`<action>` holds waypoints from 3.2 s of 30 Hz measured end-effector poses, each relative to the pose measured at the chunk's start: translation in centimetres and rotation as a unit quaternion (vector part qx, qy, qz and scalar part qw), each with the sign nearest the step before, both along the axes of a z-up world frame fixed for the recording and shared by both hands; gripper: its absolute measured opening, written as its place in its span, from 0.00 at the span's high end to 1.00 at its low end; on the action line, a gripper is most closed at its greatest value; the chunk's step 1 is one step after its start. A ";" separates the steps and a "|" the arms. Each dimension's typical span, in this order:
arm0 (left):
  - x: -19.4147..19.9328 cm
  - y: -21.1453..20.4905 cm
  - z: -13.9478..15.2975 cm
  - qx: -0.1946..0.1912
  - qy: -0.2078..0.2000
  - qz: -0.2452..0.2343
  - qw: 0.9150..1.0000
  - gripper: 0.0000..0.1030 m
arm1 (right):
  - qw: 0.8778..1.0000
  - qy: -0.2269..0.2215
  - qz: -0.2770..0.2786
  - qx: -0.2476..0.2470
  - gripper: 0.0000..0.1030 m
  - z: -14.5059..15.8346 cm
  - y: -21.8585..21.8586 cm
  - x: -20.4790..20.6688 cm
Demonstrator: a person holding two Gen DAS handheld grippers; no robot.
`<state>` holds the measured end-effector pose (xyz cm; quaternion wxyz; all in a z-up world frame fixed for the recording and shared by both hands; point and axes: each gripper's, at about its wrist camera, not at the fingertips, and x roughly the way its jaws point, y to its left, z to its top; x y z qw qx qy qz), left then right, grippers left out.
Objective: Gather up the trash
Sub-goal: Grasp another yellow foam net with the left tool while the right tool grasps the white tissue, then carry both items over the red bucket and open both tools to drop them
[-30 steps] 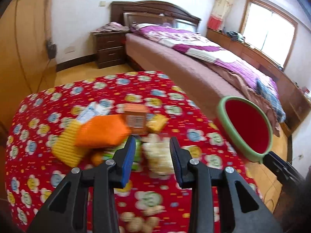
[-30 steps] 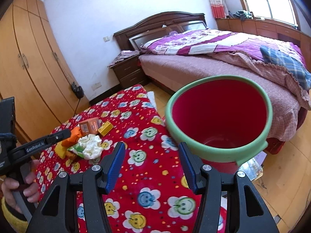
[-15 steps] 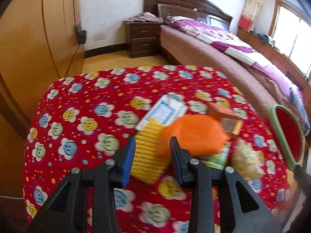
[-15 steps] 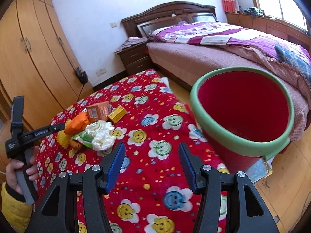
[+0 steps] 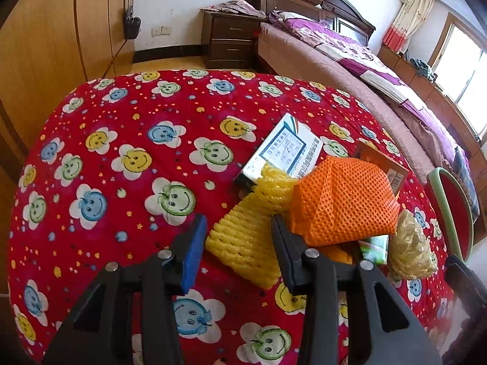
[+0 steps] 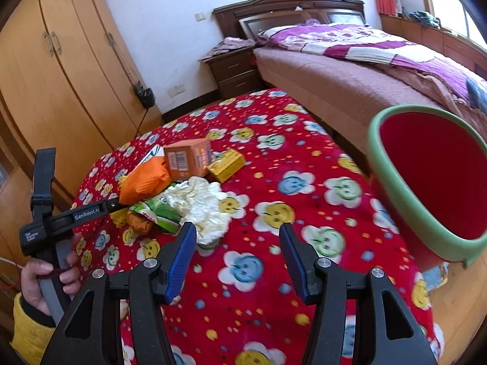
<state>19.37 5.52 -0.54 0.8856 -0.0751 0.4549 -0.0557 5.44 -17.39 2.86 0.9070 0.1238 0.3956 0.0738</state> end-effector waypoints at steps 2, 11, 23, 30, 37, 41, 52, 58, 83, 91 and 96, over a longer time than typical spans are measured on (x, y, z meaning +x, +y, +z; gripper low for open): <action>-0.1 -0.1 -0.1 0.000 -0.002 0.002 1.000 0.58 | 1.000 0.007 0.007 -0.005 0.44 -0.5 0.8 0.9; -0.3 0.0 -0.4 -0.002 0.000 0.019 1.000 0.54 | 0.999 0.029 0.013 -0.020 0.44 -2.6 2.3 3.0; -1.6 -0.6 -0.4 -0.034 -0.008 -0.002 0.999 0.71 | 0.999 0.028 0.022 0.013 0.67 -3.3 2.1 2.9; -2.9 -1.1 0.6 -0.063 -0.020 -0.018 0.998 0.79 | 0.999 0.016 0.033 0.032 0.87 -2.9 2.1 1.8; -5.3 -1.1 2.4 -0.078 -0.042 -0.014 0.996 0.80 | 0.998 0.002 0.032 0.049 0.90 -2.2 1.3 0.4; -6.5 -1.3 3.5 -0.084 -0.056 -0.012 0.995 0.80 | 0.998 -0.010 0.033 0.057 0.91 -1.5 0.8 -0.6; -9.7 -2.8 6.7 -0.095 -0.091 -0.032 0.991 0.80 | 0.996 -0.046 0.019 0.075 0.91 0.9 -1.2 -3.9; -11.0 -4.5 7.7 -0.099 -0.097 -0.049 0.989 0.80 | 0.994 -0.070 0.004 0.079 0.91 2.1 -3.0 -5.8; -10.3 -15.8 9.8 -0.093 -0.090 -0.161 0.979 0.80 | 0.985 -0.114 -0.101 0.084 0.91 3.7 -13.0 -10.1; -9.0 -20.4 9.4 -0.080 -0.084 -0.200 0.973 0.80 | 0.979 -0.111 -0.142 0.091 0.91 2.7 -16.5 -10.1; -8.3 -23.5 8.8 -0.075 -0.077 -0.229 0.967 0.80 | 0.975 -0.105 -0.170 0.092 0.91 2.2 -18.4 -10.0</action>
